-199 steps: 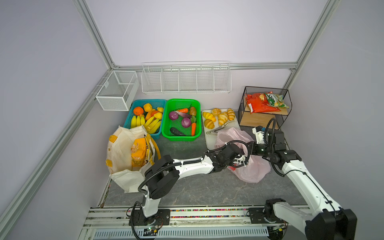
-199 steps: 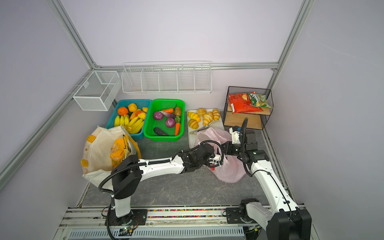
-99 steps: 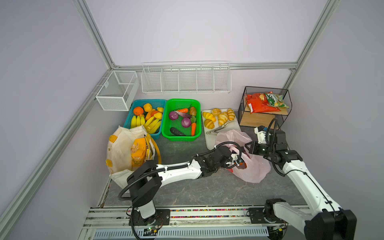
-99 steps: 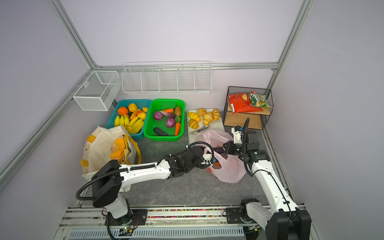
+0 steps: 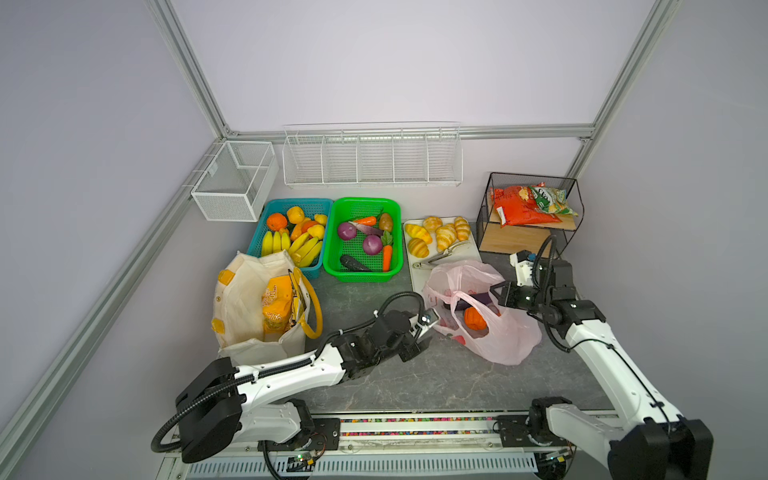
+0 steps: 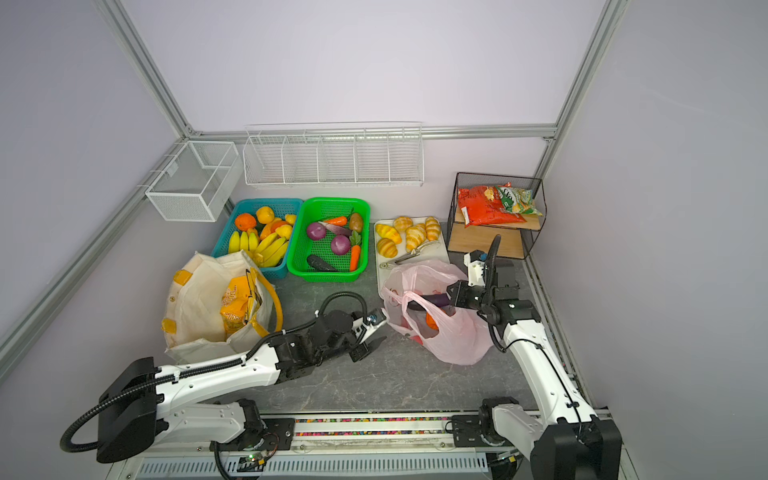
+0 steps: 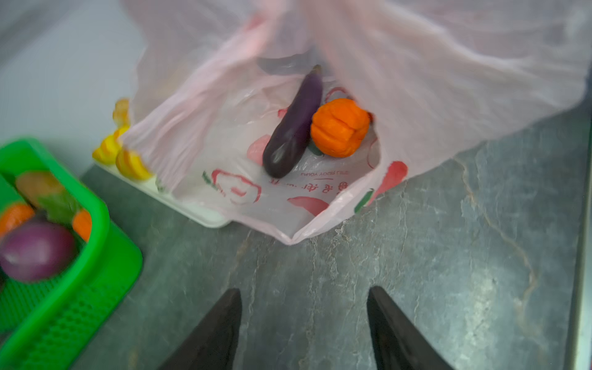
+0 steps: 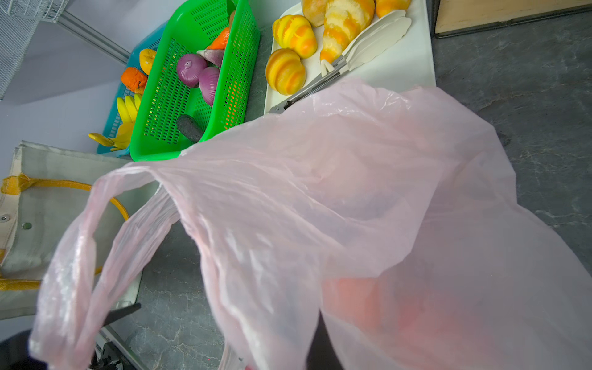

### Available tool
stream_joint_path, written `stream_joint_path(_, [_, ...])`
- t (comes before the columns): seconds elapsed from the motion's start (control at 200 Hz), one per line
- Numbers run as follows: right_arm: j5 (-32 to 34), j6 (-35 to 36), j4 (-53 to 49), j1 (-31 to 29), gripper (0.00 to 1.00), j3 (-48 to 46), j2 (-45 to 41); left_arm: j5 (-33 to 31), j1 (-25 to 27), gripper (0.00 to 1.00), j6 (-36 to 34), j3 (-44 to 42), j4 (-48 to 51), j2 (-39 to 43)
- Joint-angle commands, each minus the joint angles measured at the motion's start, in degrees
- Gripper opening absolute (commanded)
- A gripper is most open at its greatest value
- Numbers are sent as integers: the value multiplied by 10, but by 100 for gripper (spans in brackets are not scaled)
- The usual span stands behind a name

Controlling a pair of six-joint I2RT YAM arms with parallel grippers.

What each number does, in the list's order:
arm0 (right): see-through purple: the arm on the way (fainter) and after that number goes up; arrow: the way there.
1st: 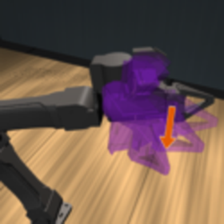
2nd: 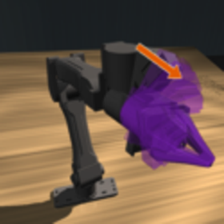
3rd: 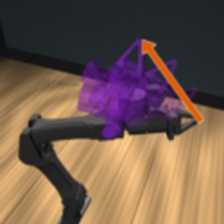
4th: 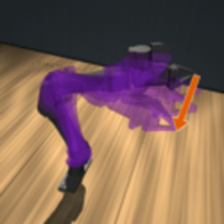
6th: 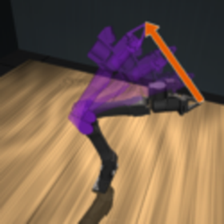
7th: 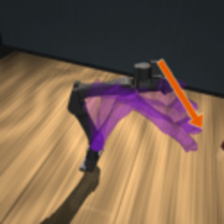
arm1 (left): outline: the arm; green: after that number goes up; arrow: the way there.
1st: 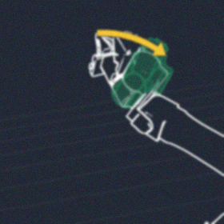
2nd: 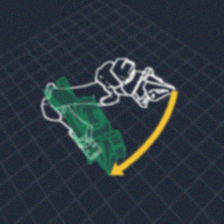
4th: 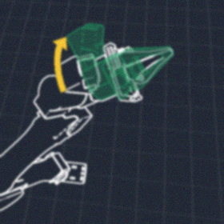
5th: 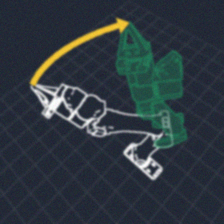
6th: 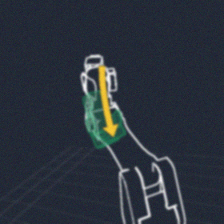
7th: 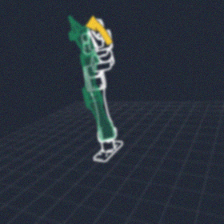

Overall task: Place the mixed food into the grocery bags and tie them
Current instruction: 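Open the left gripper and withdraw it from the pink bag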

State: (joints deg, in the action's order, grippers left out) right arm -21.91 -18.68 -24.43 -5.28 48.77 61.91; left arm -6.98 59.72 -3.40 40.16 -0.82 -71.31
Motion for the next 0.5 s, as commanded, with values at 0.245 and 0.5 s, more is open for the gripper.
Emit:
stream_joint_path(0.245, [-7,-7,16,3,6,-9,-14,71,-79,73,469,57,-146,-171])
stream_joint_path(0.5, [-11,-9,24,3,6,-9,-17,165,-82,40,489,111,-215,-286])
